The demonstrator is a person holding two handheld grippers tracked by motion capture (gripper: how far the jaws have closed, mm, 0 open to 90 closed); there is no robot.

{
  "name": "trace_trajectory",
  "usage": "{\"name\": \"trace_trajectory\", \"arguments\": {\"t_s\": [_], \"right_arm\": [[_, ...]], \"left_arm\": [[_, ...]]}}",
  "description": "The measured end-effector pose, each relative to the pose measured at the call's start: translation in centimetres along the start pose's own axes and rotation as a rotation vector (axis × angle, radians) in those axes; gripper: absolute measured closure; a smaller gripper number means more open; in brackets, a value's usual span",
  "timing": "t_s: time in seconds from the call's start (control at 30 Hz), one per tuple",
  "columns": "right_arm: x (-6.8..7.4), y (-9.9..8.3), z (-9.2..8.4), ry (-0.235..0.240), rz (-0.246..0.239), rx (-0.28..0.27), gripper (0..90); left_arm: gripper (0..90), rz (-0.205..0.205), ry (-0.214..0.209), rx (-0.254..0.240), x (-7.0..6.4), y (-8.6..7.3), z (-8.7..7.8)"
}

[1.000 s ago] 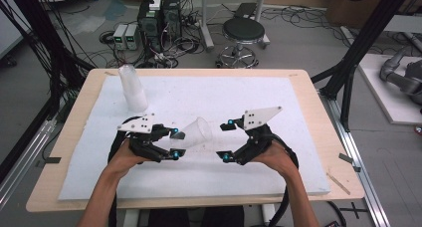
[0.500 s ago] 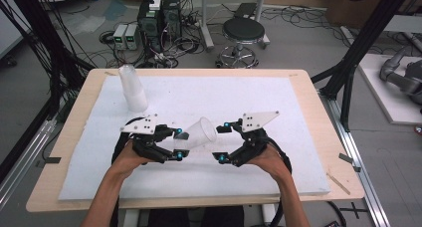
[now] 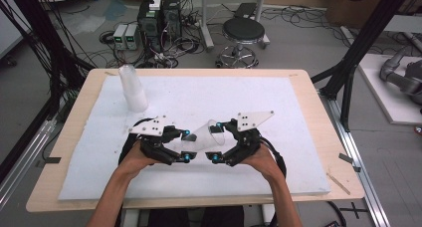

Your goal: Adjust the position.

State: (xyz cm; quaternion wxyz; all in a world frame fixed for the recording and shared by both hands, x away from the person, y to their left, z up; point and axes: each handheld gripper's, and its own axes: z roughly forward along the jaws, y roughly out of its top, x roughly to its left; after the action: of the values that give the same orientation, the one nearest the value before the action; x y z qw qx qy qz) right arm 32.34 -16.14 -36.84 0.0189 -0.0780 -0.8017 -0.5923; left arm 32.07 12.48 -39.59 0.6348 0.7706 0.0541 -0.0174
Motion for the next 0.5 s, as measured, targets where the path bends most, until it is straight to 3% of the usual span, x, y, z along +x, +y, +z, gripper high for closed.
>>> {"name": "trace_trajectory", "arguments": {"t_s": [0.5], "right_arm": [[0.02,0.22,0.26,0.022,-0.002,-0.044,18.4]], "left_arm": [[41.8,0.009,-0.019,0.022,-0.16,0.01,0.53]]}}
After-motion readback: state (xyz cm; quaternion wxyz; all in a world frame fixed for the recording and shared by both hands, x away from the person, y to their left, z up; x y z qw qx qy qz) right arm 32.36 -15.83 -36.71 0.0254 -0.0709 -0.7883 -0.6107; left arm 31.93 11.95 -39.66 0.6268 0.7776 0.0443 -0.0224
